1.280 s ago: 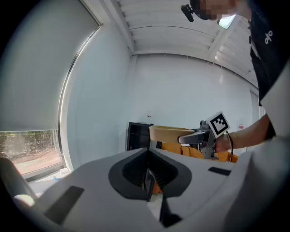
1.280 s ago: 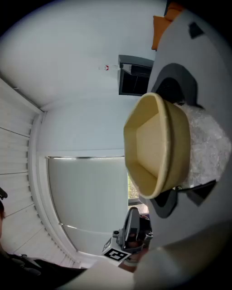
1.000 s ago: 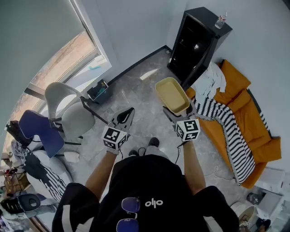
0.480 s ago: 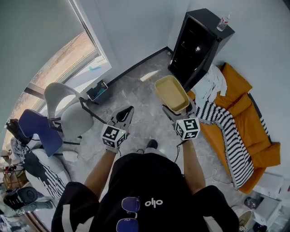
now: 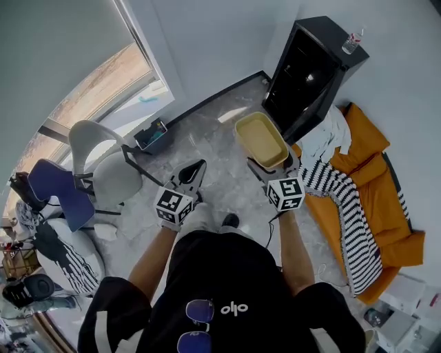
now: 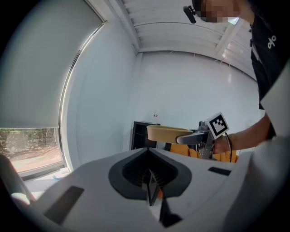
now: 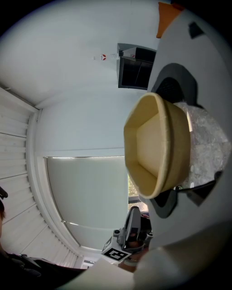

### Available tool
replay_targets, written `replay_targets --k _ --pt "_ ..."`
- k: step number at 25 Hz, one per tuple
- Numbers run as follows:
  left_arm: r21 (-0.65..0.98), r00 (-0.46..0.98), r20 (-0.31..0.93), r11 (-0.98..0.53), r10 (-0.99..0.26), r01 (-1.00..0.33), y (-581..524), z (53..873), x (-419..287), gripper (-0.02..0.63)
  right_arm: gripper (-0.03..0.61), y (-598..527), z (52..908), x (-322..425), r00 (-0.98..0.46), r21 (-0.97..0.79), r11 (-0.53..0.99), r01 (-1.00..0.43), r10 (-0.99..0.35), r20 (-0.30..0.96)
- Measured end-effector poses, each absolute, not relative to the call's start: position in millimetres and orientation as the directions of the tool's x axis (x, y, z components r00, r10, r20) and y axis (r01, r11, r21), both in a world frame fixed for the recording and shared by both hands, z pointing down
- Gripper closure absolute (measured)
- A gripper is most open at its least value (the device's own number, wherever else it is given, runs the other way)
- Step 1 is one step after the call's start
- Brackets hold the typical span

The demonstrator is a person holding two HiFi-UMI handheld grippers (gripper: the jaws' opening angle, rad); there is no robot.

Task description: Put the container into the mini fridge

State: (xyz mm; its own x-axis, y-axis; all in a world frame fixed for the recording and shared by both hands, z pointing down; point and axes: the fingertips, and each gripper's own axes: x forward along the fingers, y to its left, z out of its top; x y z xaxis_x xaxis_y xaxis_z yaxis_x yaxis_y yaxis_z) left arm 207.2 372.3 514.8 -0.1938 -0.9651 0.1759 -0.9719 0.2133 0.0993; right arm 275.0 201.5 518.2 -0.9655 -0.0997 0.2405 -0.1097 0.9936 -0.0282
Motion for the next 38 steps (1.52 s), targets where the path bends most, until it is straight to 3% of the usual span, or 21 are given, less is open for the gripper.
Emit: replay_targets --k 23,38 --pt "0.133 -0.032 0.144 0.052 -0.989 -0.99 257.1 513.6 -62.8 0.607 0.028 109.0 509.3 23.6 -0.933 0.018 0.972 -0.233 -0.228 0.28" --pt "0.14 0.124 0.139 -0.104 -0.983 -0.985 200.2 520.6 -134.6 0.607 0.028 73.8 513.9 -52.1 -0.899 0.008 0.935 -0.354 -0.342 0.273"
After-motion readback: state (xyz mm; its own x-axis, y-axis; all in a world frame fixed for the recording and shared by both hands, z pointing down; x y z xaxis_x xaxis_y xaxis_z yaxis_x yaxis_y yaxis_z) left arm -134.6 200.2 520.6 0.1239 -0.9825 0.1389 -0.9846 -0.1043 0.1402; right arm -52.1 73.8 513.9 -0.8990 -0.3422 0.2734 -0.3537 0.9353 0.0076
